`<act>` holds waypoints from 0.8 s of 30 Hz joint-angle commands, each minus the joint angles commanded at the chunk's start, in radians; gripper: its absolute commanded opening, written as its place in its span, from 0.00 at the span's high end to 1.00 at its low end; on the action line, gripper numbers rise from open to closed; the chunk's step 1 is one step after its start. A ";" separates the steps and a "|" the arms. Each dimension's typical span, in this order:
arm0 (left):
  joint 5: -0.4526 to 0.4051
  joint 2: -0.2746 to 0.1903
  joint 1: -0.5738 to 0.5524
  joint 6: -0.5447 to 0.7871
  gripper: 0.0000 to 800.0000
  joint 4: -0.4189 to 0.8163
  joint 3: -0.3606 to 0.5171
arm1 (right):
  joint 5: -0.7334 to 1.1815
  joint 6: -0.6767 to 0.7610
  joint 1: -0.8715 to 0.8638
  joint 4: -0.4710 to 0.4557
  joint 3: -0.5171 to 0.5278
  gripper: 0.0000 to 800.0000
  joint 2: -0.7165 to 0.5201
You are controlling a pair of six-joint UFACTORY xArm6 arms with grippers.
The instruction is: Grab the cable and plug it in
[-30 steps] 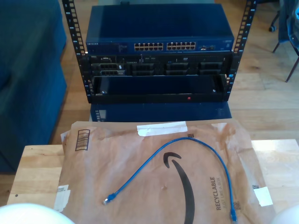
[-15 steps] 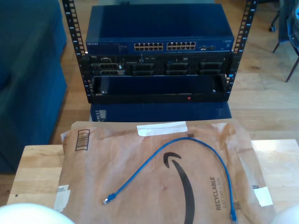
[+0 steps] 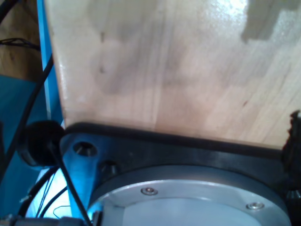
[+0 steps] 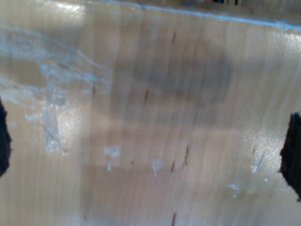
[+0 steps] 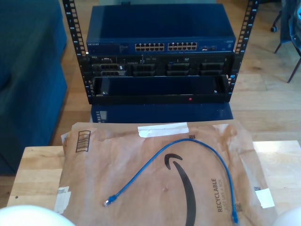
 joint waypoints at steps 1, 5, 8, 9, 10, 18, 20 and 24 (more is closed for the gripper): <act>0.000 0.000 0.000 -0.002 0.00 0.000 0.000 | 0.000 0.000 0.000 0.000 0.000 0.00 0.000; 0.000 0.000 0.000 0.000 0.00 0.000 0.000 | 0.000 0.000 0.000 0.000 0.000 0.00 0.000; 0.000 0.000 0.000 0.000 0.00 0.000 0.000 | 0.000 0.000 0.000 0.000 0.000 0.00 0.000; 0.000 0.000 0.000 0.000 0.00 0.000 0.000 | 0.000 0.000 0.000 0.000 0.000 0.00 0.000; 0.000 0.000 0.000 0.000 0.00 0.000 0.000 | 0.000 0.000 0.000 0.000 0.000 0.00 0.000; 0.000 0.000 0.000 0.000 0.00 0.000 0.000 | 0.002 0.000 0.000 -0.003 -0.005 0.00 -0.002; 0.000 0.000 0.000 0.000 0.00 0.000 0.000 | 0.002 0.000 0.000 -0.003 -0.005 0.00 -0.002; 0.000 0.000 0.000 0.000 0.00 0.000 0.000 | 0.032 0.003 0.002 -0.006 -0.023 0.00 -0.006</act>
